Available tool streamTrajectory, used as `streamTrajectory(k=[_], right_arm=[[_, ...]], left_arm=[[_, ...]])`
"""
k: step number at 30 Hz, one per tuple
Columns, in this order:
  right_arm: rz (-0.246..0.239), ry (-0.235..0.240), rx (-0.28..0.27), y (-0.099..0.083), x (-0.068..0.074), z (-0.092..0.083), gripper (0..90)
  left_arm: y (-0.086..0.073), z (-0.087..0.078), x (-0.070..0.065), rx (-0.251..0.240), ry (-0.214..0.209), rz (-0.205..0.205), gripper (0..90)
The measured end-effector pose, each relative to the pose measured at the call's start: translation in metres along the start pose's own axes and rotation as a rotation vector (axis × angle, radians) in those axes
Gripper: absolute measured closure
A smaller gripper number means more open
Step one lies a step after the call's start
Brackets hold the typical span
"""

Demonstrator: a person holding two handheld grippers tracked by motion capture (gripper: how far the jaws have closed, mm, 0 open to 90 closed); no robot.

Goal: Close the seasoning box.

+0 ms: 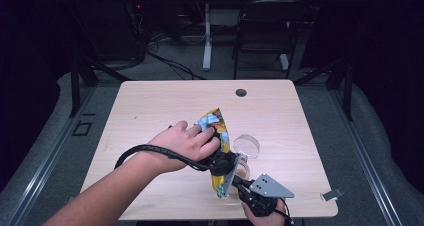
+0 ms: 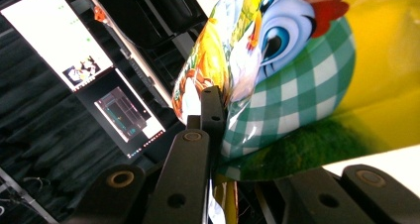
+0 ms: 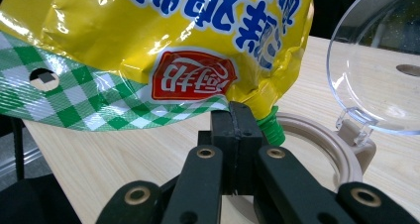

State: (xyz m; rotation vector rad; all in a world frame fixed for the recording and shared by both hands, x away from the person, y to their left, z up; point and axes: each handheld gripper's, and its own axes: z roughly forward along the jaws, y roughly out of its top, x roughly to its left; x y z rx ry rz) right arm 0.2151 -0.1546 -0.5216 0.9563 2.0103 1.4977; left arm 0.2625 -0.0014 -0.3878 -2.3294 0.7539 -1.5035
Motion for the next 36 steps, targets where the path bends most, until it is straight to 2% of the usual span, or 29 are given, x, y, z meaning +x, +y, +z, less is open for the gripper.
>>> streamTrajectory(k=[9,12,23,29,32,36], right_arm=[[-0.076,-0.034,0.032,-0.001,0.005,0.003,90.0],[-0.101,-0.041,0.047,-0.001,0.007,0.005,90.0],[-0.131,-0.049,0.047,0.0,0.01,0.006,90.0],[-0.131,-0.053,0.048,0.0,0.011,0.007,90.0],[-0.13,-0.057,0.045,0.001,0.011,0.006,90.0],[-0.14,-0.064,0.047,0.001,0.011,0.004,90.0]], left_arm=[[-0.002,0.003,-0.01,0.005,-0.001,-0.011,86.1],[-0.005,0.005,-0.015,0.005,-0.007,-0.031,86.1],[-0.015,0.009,-0.026,-0.008,-0.032,-0.095,86.1],[-0.018,0.013,-0.032,-0.01,-0.05,-0.122,86.1],[-0.021,0.015,-0.036,-0.016,-0.06,-0.149,86.0],[-0.023,0.016,-0.039,-0.017,-0.071,-0.16,86.0]])
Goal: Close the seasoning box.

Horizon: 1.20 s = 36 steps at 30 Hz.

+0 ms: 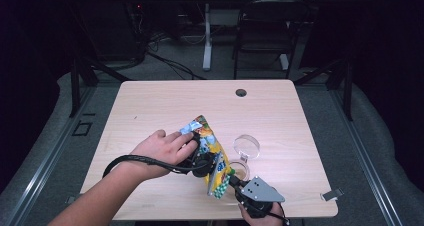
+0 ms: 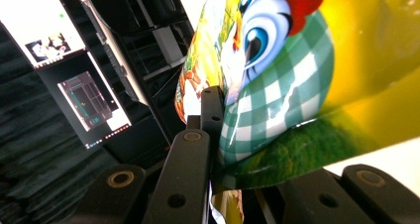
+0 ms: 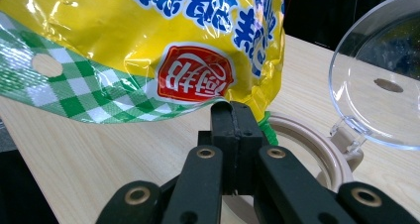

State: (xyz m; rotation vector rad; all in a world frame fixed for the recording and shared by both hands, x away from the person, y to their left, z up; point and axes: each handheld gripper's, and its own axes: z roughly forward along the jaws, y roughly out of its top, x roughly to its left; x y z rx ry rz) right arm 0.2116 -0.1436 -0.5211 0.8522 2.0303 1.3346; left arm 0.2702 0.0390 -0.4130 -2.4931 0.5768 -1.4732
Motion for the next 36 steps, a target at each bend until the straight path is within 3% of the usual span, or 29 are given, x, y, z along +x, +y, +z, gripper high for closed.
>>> streamTrajectory(k=[8,12,26,36], right_arm=[[-0.008,-0.002,-0.007,0.0,0.001,-0.001,90.0],[-0.008,-0.001,-0.006,0.001,0.001,-0.001,90.0],[-0.023,-0.012,-0.013,0.002,0.0,-0.001,90.0],[-0.05,-0.02,-0.015,0.003,0.002,-0.001,90.0]], left_arm=[[-0.005,0.002,-0.004,-0.01,-0.016,-0.035,86.0],[-0.009,0.006,-0.008,-0.025,-0.035,-0.087,86.0],[-0.018,0.014,-0.021,-0.062,-0.079,-0.201,86.0],[-0.023,0.017,-0.029,-0.072,-0.091,-0.234,85.8]])
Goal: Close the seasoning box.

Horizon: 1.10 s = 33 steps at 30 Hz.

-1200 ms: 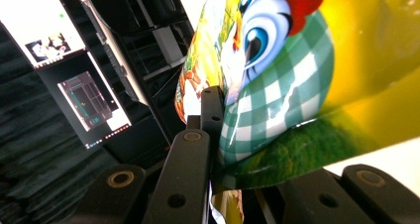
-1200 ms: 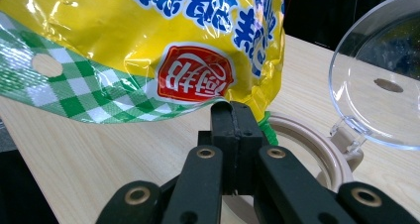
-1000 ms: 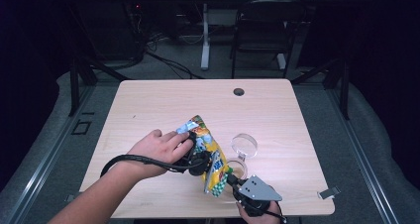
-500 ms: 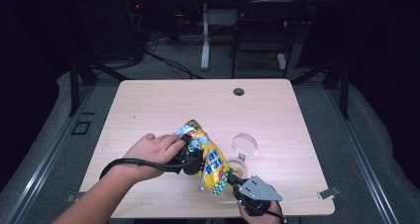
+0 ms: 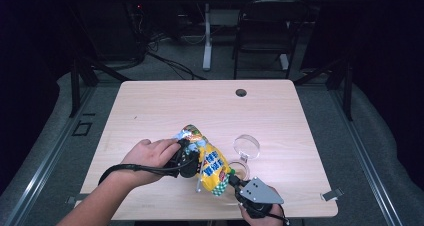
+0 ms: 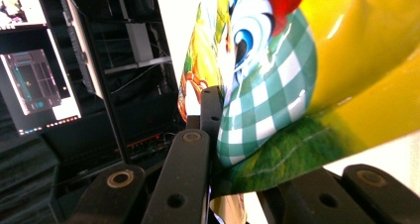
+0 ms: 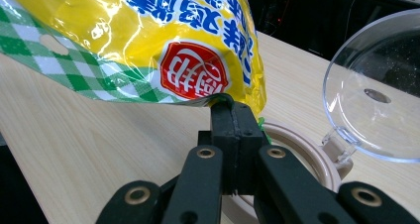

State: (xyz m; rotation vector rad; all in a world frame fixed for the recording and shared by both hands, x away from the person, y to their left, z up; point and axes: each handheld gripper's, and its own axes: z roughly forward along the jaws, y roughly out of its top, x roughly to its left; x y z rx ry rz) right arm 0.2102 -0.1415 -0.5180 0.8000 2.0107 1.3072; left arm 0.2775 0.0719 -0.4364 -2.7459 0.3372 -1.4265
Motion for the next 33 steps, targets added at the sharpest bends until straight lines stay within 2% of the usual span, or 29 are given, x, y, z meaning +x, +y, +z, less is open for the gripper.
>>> streamTrajectory(k=[14,20,22,25,27,28,33], right_arm=[[-0.011,-0.01,-0.006,0.002,0.0,0.0,90.0],[-0.015,-0.008,-0.009,0.002,0.0,0.0,90.0],[-0.015,-0.01,-0.011,0.002,0.0,0.0,90.0],[-0.017,-0.009,-0.011,0.002,0.0,0.001,90.0],[-0.02,-0.012,-0.009,0.002,0.0,0.001,90.0],[-0.02,-0.012,-0.009,0.002,0.0,0.001,90.0],[-0.022,-0.012,-0.012,0.002,0.0,0.001,90.0]], left_arm=[[-0.013,0.009,-0.017,-0.038,-0.038,-0.133,85.4],[-0.02,0.015,-0.03,-0.071,-0.065,-0.22,85.3],[-0.023,0.019,-0.037,-0.092,-0.08,-0.264,85.0],[-0.024,0.02,-0.04,-0.091,-0.089,-0.278,84.9],[-0.025,0.022,-0.045,-0.092,-0.103,-0.304,85.0],[-0.025,0.022,-0.045,-0.092,-0.103,-0.304,85.0],[-0.027,0.026,-0.055,-0.118,-0.108,-0.361,85.0]])
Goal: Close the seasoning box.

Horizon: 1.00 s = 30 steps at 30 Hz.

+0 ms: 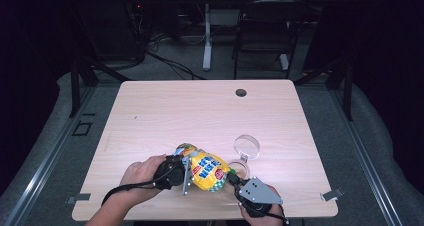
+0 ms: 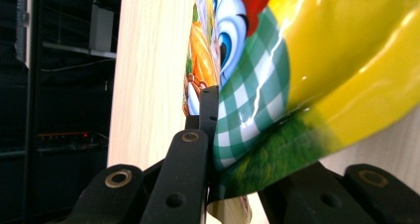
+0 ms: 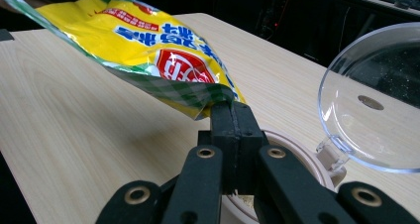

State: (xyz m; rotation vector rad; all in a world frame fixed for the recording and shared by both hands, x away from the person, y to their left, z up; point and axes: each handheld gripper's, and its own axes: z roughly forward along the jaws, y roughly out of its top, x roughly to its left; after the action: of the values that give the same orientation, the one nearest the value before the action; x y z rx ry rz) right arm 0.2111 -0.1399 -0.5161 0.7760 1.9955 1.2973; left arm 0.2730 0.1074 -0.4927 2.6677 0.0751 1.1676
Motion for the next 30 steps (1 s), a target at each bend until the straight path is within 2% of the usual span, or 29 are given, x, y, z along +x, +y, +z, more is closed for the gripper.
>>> streamTrajectory(k=[1,4,8,9,17,24,30], right_arm=[[0.0,0.0,0.0,0.0,0.0,0.0,90.0],[-0.002,0.0,0.0,0.0,0.0,0.0,90.0],[-0.005,-0.001,-0.001,0.0,0.001,0.0,90.0],[-0.008,-0.001,-0.004,0.0,0.001,0.0,90.0],[-0.012,-0.004,-0.01,0.001,0.001,0.0,90.0],[-0.013,-0.003,-0.017,0.001,0.001,0.0,89.9],[-0.005,-0.003,-0.024,0.001,-0.001,-0.001,89.0]], left_arm=[[-0.001,0.0,-0.001,0.005,0.0,0.003,85.0],[-0.004,0.003,-0.005,-0.02,-0.013,-0.036,85.0],[-0.008,0.005,-0.009,-0.024,-0.027,-0.069,85.0],[-0.009,0.007,-0.012,-0.038,-0.037,-0.101,85.1],[-0.014,0.011,-0.018,-0.065,-0.055,-0.163,85.1],[-0.018,0.015,-0.027,-0.094,-0.074,-0.246,85.6],[-0.019,0.016,-0.029,-0.102,-0.087,-0.272,85.6]])
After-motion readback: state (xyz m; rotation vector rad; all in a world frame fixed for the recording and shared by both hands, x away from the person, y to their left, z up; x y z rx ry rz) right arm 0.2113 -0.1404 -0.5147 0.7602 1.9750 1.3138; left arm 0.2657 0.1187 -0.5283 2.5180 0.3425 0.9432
